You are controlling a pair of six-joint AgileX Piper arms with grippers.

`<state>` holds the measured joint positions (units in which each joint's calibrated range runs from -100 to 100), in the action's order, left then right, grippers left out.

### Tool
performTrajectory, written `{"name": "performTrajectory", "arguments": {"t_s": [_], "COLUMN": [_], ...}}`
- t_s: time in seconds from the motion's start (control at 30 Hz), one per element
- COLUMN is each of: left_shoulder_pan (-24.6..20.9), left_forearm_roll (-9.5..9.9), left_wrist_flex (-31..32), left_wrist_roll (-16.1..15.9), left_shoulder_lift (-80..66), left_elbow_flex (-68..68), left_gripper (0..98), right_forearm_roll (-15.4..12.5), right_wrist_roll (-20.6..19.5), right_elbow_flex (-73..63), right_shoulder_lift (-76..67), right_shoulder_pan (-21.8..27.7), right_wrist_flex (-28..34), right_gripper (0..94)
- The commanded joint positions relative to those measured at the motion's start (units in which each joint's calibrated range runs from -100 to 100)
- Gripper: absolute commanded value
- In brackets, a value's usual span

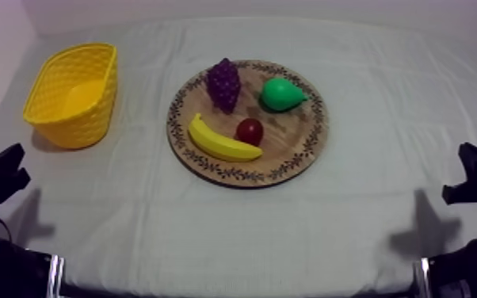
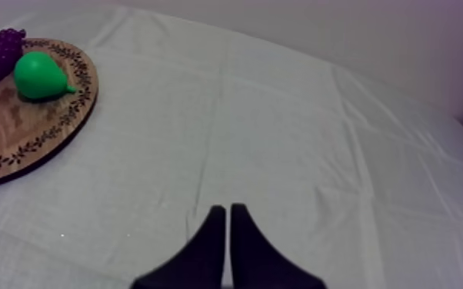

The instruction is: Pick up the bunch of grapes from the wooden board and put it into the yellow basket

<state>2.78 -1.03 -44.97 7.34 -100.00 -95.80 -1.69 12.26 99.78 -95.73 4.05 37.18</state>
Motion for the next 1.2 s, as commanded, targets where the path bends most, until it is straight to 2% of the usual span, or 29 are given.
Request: {"name": "performTrajectory", "arguments": {"t_s": [0.0, 0.67, 0.8, 0.9, 1.03, 1.17], "left_shoulder_pan": [0.0, 0.0, 0.0, -0.3, 0.2, 1.4], "left_forearm_roll": [0.03, 0.05, -0.57, -0.96, 0.47, 2.20], "left_wrist_flex": [-0.1, -0.1, 3.6, 5.3, 4.8, 0.7], "left_wrist_roll": [0.0, 0.0, -4.2, -6.1, -6.6, -6.1], "left_shoulder_lift": [0.0, 0.0, 0.0, 0.6, 6.9, 17.2], "left_elbow_flex": [0.0, 0.0, -1.1, 0.7, 9.9, 23.2], "left_gripper": [0.0, 0.0, 0.0, 0.0, 0.0, 0.0], "right_forearm_roll": [0.0, 0.0, 0.0, 0.0, 0.0, 0.0], "right_wrist_roll": [0.0, 0.0, 0.0, 0.0, 0.0, 0.0], "right_elbow_flex": [0.0, 0.0, 0.0, 0.0, 0.0, 0.0], "right_shoulder_lift": [0.0, 0.0, 0.0, 0.0, 0.0, 0.0], "right_shoulder_pan": [0.0, 0.0, 0.0, 0.0, 0.0, 0.0], "right_wrist_flex": [0.0, 0.0, 0.0, 0.0, 0.0, 0.0], "right_gripper": [0.5, 0.5, 0.5, 0.5, 0.5, 0.5]}}
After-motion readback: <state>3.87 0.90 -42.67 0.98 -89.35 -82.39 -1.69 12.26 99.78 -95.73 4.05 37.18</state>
